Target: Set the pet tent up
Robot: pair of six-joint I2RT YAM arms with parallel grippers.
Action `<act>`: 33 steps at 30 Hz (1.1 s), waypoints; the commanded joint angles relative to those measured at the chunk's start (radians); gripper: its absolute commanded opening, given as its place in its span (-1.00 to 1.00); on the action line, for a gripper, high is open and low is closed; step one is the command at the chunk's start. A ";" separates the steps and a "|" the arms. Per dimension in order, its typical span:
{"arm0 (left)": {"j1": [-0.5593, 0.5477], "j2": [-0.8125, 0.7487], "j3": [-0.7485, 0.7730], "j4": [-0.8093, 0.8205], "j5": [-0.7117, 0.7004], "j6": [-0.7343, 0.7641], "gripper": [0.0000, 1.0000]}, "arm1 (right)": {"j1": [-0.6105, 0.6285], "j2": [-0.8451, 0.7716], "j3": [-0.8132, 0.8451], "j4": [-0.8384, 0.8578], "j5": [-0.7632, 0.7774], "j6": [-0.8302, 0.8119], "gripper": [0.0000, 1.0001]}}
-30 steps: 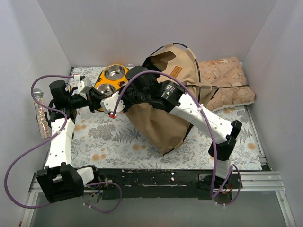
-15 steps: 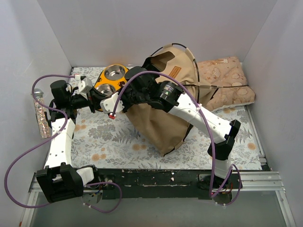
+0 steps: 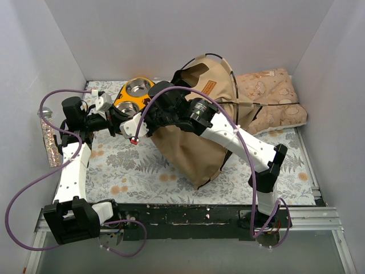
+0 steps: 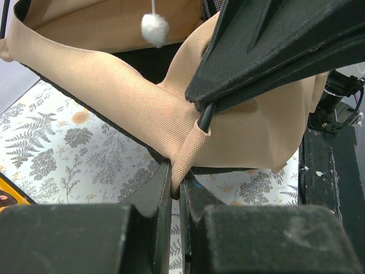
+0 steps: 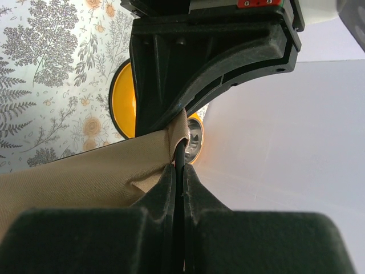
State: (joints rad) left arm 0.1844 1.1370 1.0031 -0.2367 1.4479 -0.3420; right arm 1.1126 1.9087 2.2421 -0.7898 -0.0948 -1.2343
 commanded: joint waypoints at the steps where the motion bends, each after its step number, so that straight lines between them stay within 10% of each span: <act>1: -0.010 -0.056 0.014 -0.010 0.106 -0.014 -1.00 | -0.016 0.039 -0.004 -0.048 0.021 -0.010 -0.97; 14: -0.053 -0.062 0.043 -0.524 -0.087 0.399 -0.91 | -0.017 0.093 -0.068 0.012 0.001 -0.010 -0.97; 27: -0.053 -0.089 -0.035 -0.397 -0.044 0.264 -0.64 | -0.022 0.039 -0.193 -0.035 -0.198 -0.019 -0.97; 33: -0.054 -0.057 -0.050 -0.412 -0.021 0.302 -1.00 | -0.026 0.029 -0.188 -0.072 -0.178 0.007 -0.72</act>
State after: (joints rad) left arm 0.1459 1.1114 0.9390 -0.6991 1.2652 -0.0574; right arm 1.0912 1.9385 2.0777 -0.7559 -0.2626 -1.2552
